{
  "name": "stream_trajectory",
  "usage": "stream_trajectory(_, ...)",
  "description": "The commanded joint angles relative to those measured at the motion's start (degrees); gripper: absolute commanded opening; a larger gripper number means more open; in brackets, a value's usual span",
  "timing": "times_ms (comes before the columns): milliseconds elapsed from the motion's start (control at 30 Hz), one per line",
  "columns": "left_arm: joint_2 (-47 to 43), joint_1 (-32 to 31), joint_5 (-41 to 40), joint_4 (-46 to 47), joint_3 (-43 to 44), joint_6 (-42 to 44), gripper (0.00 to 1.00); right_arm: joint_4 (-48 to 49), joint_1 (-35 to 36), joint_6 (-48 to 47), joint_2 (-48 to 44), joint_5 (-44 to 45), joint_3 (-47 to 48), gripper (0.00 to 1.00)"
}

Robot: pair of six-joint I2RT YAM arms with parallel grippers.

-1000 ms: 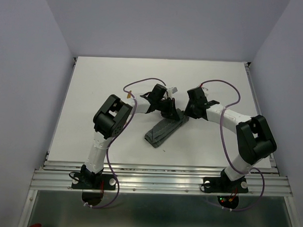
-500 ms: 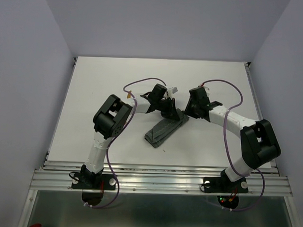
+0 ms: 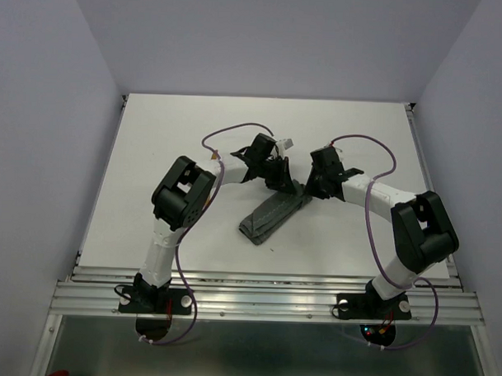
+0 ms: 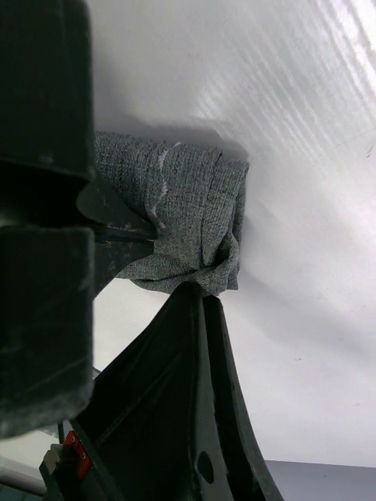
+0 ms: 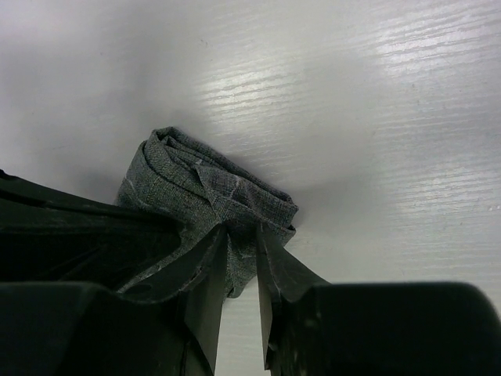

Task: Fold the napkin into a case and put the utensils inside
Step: Stuff the top corner of the smaller-rectangle-folded napkin into the folded napkin.

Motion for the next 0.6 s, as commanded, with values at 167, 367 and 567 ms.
stream_trajectory(167, -3.5, 1.4, -0.8, -0.8, 3.3, 1.0, 0.00, 1.5, 0.2, -0.6, 0.4, -0.3, 0.3, 0.14)
stream_trajectory(367, -2.1, 1.7, -4.3, -2.3, 5.1, 1.5, 0.00, 1.3, 0.2, -0.6, -0.7, -0.2, 0.5, 0.01)
stream_trajectory(567, -0.4, 1.4, -5.5, -2.5, 4.6, 2.0, 0.00, 2.1, 0.2, -0.5, -1.2, -1.5, 0.3, 0.01)
